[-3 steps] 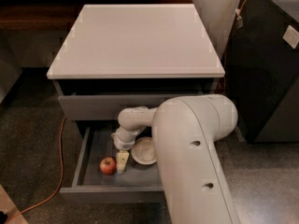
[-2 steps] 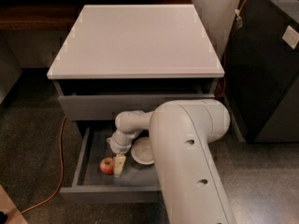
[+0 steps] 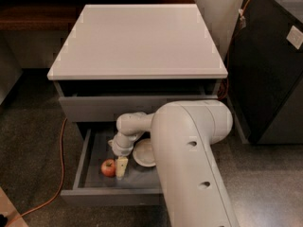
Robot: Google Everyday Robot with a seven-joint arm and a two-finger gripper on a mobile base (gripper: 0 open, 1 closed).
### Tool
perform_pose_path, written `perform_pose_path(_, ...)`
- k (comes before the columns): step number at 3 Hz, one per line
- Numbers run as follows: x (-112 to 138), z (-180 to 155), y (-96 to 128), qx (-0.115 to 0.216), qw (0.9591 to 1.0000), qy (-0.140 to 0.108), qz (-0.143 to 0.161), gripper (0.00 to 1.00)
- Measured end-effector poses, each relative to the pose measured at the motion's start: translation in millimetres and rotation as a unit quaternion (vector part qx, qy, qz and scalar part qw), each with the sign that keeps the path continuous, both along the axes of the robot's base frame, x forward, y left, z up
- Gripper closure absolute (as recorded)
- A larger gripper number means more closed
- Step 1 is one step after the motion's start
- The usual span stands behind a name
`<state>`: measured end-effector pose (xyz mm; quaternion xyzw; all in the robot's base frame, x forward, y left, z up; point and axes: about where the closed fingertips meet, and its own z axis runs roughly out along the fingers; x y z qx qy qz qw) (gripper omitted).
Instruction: Pick apple from middle drawer and place on counter
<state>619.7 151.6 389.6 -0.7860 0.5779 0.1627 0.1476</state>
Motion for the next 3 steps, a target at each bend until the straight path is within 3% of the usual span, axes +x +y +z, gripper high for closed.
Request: perform_pose_path(3,-24,-10,32,-0.004,0.9993,0.006,0.038,0.02)
